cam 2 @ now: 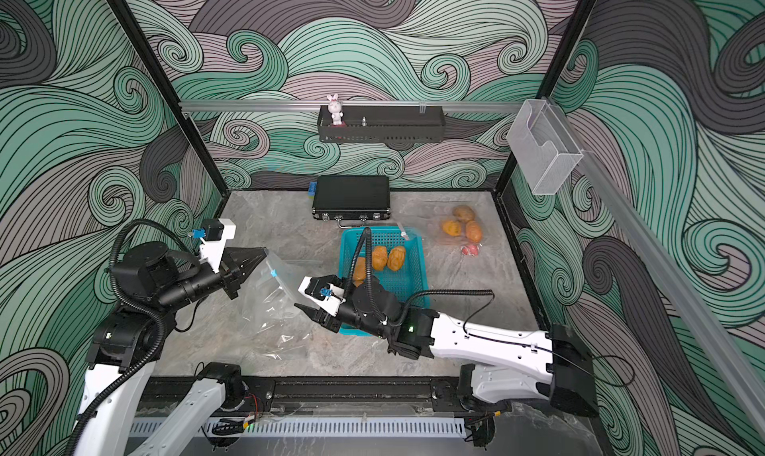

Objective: Put the potatoes into a zipper bag and zip it
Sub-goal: Adjust the zipper food storage bag at the center of the board.

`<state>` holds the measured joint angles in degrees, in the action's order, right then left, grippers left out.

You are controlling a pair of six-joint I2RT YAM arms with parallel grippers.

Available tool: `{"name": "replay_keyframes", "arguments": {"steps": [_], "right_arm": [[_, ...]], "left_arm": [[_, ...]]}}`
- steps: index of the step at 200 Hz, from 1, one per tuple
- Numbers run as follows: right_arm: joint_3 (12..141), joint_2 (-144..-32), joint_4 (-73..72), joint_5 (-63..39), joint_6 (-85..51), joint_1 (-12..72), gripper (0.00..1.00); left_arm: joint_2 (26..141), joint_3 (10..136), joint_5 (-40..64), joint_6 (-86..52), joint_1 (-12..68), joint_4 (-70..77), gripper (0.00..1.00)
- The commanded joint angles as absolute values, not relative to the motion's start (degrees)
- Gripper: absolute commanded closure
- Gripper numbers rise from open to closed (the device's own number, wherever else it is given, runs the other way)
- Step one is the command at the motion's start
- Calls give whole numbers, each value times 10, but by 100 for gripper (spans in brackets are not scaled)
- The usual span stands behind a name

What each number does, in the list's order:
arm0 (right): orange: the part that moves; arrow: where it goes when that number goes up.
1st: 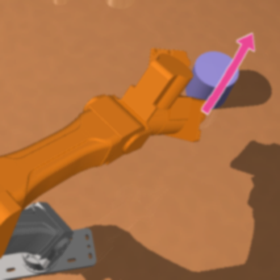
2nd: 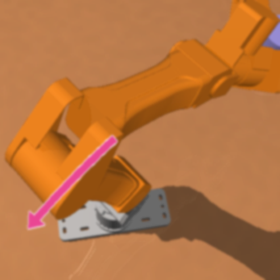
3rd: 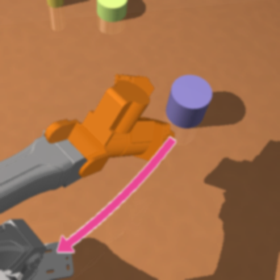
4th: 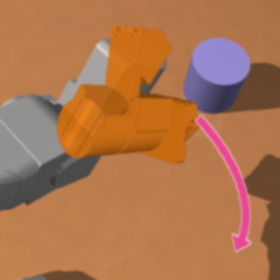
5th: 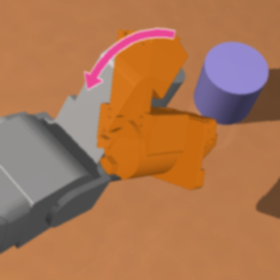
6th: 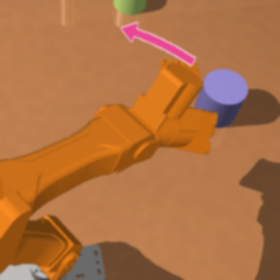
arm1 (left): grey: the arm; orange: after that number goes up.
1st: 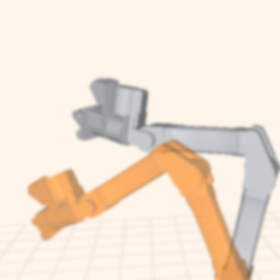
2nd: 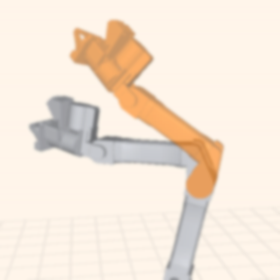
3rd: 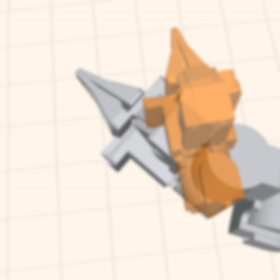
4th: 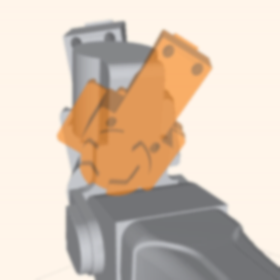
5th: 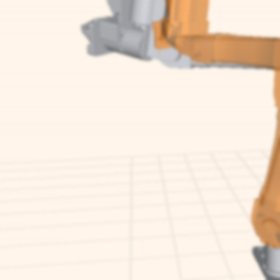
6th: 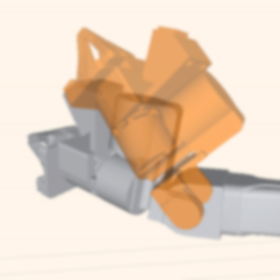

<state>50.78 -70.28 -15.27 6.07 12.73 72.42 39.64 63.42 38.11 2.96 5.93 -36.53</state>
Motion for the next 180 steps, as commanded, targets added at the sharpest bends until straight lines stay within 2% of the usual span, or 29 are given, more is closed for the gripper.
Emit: {"name": "replay_keyframes", "arguments": {"steps": [1,50,95,127,180], "right_arm": [[529,-715,-165,49,130,727,46],[529,-728,-173,61,125,726,48],[529,-729,-176,73,138,726,56],[523,-722,-172,72,154,726,65],[488,-700,-179,93,155,721,65]], "left_arm": [[396,659,381,26,62,-379,100],[399,659,386,25,63,-379,100],[402,662,392,26,63,-382,100],[402,663,391,27,63,-385,100],[402,663,387,24,63,-382,100]]}}
